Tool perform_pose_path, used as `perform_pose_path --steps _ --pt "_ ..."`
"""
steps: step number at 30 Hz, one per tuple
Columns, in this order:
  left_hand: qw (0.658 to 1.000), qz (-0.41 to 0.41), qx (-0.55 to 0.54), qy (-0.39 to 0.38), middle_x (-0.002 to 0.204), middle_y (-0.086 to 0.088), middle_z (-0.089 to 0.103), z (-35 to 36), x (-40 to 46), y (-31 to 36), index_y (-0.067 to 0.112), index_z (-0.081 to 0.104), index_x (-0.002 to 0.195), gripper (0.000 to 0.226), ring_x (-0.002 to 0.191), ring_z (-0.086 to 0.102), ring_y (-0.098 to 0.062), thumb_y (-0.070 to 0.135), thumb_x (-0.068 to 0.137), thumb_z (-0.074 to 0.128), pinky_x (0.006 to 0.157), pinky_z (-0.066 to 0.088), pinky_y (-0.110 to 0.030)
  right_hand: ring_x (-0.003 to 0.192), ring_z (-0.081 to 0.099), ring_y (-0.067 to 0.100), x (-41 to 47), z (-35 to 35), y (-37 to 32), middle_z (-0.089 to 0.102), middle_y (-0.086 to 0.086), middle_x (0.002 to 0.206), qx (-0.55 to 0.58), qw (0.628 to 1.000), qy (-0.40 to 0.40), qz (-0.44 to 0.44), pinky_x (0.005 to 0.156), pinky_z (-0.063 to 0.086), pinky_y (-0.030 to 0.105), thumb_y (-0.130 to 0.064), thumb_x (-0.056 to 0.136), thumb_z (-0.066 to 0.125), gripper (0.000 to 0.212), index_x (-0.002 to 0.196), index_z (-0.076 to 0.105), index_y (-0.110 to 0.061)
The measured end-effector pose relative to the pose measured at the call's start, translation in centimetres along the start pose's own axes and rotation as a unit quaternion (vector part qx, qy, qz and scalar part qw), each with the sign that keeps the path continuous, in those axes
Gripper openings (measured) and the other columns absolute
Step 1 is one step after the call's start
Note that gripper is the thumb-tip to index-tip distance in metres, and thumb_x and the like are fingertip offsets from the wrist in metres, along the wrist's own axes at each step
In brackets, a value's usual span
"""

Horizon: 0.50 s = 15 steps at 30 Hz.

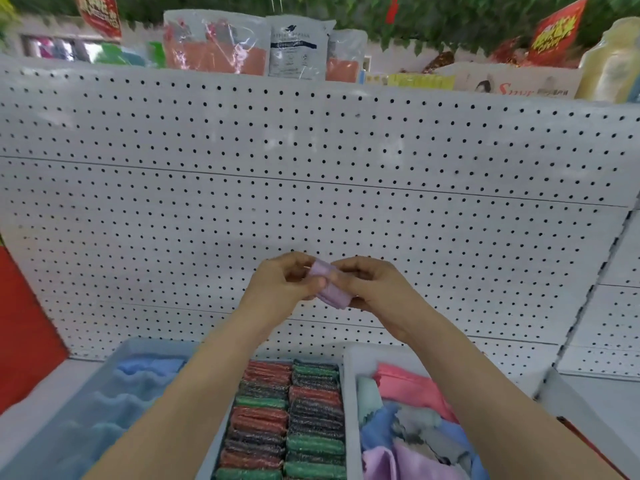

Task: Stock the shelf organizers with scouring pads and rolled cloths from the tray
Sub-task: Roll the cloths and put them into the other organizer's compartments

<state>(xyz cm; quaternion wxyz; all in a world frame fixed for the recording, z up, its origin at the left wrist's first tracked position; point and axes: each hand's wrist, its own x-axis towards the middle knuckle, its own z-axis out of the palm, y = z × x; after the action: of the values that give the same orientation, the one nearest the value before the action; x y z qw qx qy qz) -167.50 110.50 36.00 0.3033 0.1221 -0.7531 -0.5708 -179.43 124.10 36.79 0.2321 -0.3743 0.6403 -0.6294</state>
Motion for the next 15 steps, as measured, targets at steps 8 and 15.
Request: perform_pose_path --steps 8,15 --pt "0.99 -0.086 0.093 -0.056 0.094 -0.005 0.076 -14.3 0.2 -7.7 0.021 0.073 0.101 0.024 0.087 0.07 -0.015 0.005 0.084 0.075 0.079 0.057 -0.03 0.068 0.052 0.015 6.3 13.0 4.0 0.06 0.009 0.077 -0.222 0.965 -0.118 0.077 0.063 0.043 0.025 -0.018 0.084 0.074 0.023 0.096 0.07 0.001" --pt "0.917 -0.29 0.262 0.082 0.123 -0.009 0.063 -29.7 -3.0 -20.6 0.011 0.06 0.128 0.044 0.111 0.059 -0.029 0.03 0.09 0.069 0.086 0.051 -0.035 0.077 0.061 0.02 10.1 26.6 14.3 0.067 0.014 0.09 -0.076 0.983 0.006 0.166 0.073 0.056 0.035 -0.007 0.079 0.079 0.019 0.087 0.064 -0.015"
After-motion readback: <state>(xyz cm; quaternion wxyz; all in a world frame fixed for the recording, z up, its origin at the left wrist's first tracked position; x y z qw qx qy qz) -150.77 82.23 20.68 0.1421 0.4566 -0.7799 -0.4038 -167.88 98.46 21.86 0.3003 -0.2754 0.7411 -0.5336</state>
